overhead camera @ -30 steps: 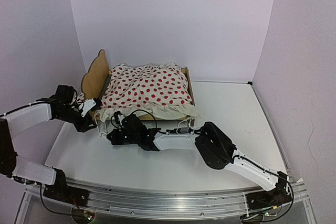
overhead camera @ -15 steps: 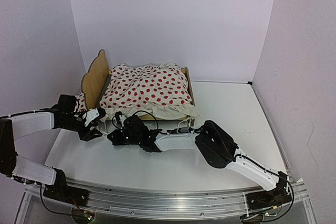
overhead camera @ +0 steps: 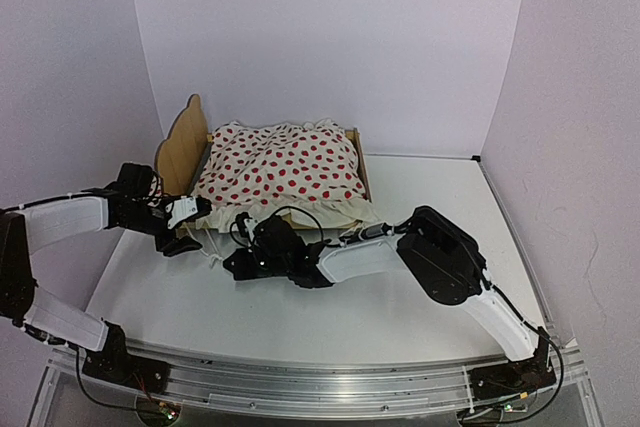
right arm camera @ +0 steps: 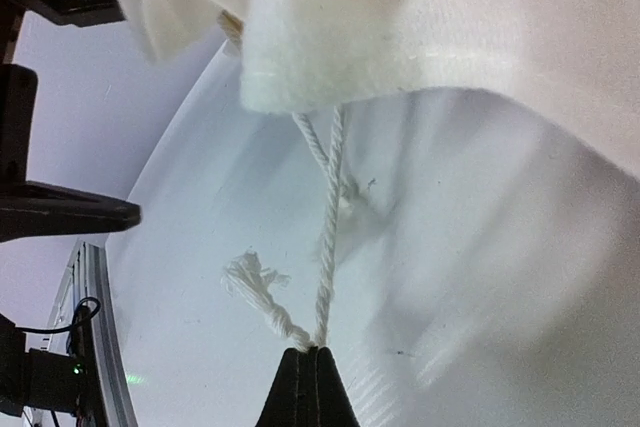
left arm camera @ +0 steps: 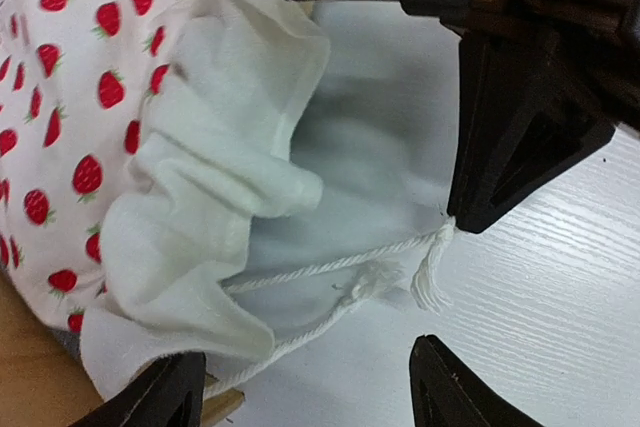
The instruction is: Set up the pet bed
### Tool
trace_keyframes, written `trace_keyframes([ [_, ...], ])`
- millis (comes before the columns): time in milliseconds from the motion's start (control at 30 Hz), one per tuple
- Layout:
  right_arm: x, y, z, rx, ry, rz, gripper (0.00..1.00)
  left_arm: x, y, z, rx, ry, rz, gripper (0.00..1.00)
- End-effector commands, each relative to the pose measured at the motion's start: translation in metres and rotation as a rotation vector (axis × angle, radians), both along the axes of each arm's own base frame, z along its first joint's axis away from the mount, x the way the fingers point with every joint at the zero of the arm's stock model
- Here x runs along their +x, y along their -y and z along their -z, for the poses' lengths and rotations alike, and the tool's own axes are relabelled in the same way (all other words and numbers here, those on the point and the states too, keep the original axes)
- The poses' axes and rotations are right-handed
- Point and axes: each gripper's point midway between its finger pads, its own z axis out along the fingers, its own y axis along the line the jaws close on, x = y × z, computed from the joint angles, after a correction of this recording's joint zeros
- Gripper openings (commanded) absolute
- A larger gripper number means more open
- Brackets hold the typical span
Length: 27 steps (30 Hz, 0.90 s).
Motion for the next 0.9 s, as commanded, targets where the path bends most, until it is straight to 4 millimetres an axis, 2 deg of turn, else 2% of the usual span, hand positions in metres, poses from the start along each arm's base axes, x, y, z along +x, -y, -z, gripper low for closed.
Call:
trace_keyframes([
  [0,-0.005,0.002,-0.048,0.083,0.038,-0.009,0.00,-0.029,0.000,0.033,0.113,-0.115,0.183,0.73],
  [67,-0.005,0.003,-0.046,0.081,0.039,-0.008,0.00,-0.043,0.001,0.046,0.127,-0.127,0.254,0.76],
  [300,-0.004,0.004,-0.048,0.087,0.043,-0.001,0.00,-0.012,0.003,0.056,0.181,0.012,0.229,0.79],
  [433,-0.005,0.004,-0.050,0.088,0.054,-0.010,0.00,-0.005,0.003,0.066,0.216,0.046,0.245,0.80],
  [533,-0.004,0.004,-0.051,0.085,0.064,-0.007,0.00,-0.002,0.007,0.075,0.219,0.033,0.245,0.78],
  [700,0.000,0.006,-0.050,0.082,0.070,0.001,0.00,0.016,0.007,0.081,0.207,-0.025,0.171,0.68],
  [867,0.009,0.006,-0.051,0.087,0.076,0.012,0.00,0.028,0.005,0.081,0.204,-0.125,0.132,0.68],
])
